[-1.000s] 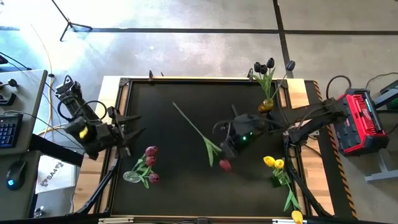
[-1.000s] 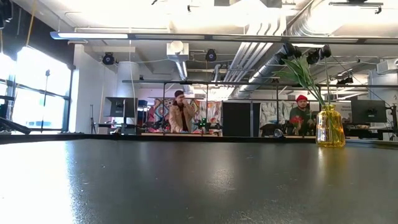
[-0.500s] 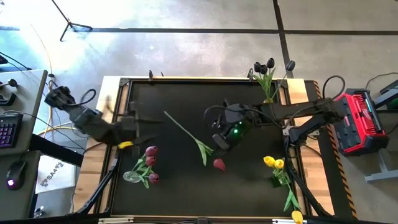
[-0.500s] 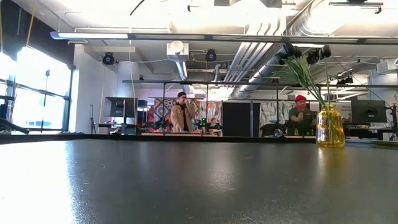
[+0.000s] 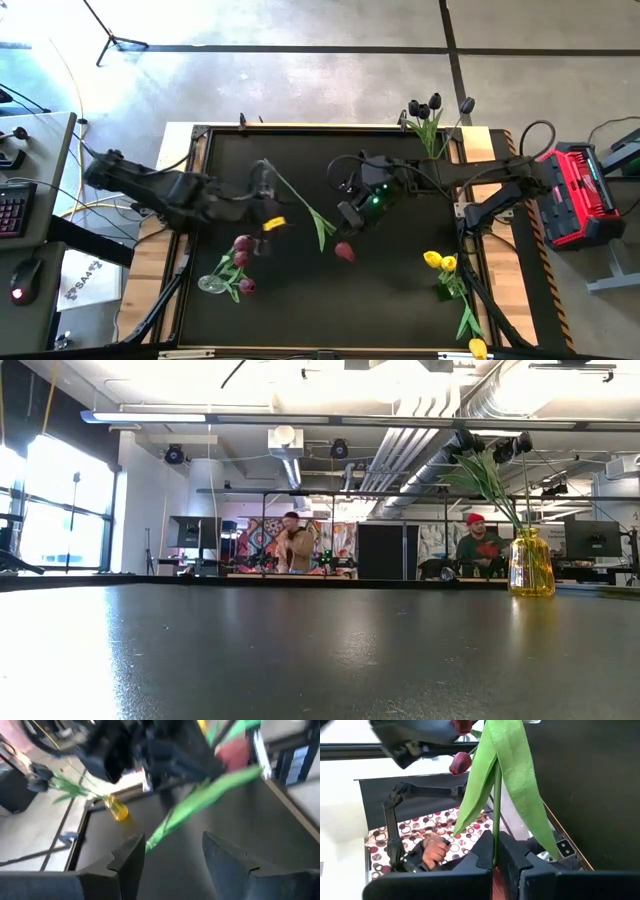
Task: Sort flowers into vase by color
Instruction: Put the red flower into the transparent vase
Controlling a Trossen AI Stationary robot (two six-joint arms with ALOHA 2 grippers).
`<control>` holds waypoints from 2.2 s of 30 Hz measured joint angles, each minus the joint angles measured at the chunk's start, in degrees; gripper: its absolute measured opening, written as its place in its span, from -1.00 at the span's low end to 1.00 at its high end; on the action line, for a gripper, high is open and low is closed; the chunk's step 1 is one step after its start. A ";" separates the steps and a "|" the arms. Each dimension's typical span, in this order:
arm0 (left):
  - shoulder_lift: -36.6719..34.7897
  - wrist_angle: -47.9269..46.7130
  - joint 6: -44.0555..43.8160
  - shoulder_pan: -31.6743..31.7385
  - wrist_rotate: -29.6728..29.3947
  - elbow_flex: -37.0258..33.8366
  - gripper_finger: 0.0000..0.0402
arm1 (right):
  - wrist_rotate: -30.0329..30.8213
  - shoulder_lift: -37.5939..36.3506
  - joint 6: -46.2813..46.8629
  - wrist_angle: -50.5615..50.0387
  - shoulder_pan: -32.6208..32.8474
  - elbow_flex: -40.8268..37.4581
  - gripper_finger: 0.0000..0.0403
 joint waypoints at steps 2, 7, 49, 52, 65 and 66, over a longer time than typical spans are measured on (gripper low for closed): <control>2.53 -2.64 1.23 1.09 0.26 1.87 -0.09 | 0.04 0.00 0.36 0.09 0.04 0.00 -1.00; 7.36 -7.01 3.41 2.76 -3.17 4.77 -0.09 | 0.09 0.00 1.24 1.37 0.25 0.00 -1.00; 8.86 -10.95 -3.22 2.74 -2.26 6.51 -0.99 | 11.21 -0.98 -0.85 2.24 0.15 -0.02 -0.73; 8.30 -11.21 -7.02 3.02 -1.23 6.51 -1.00 | 14.11 -2.63 -2.53 2.21 0.06 -0.07 -0.53; 6.13 -4.09 -19.37 3.44 0.58 1.93 -1.00 | 41.74 -13.18 -27.67 1.54 4.61 -0.07 -0.14; 5.78 -2.50 -20.43 3.44 0.75 1.37 -1.00 | 44.50 -13.81 -32.37 2.03 5.94 -0.07 -0.14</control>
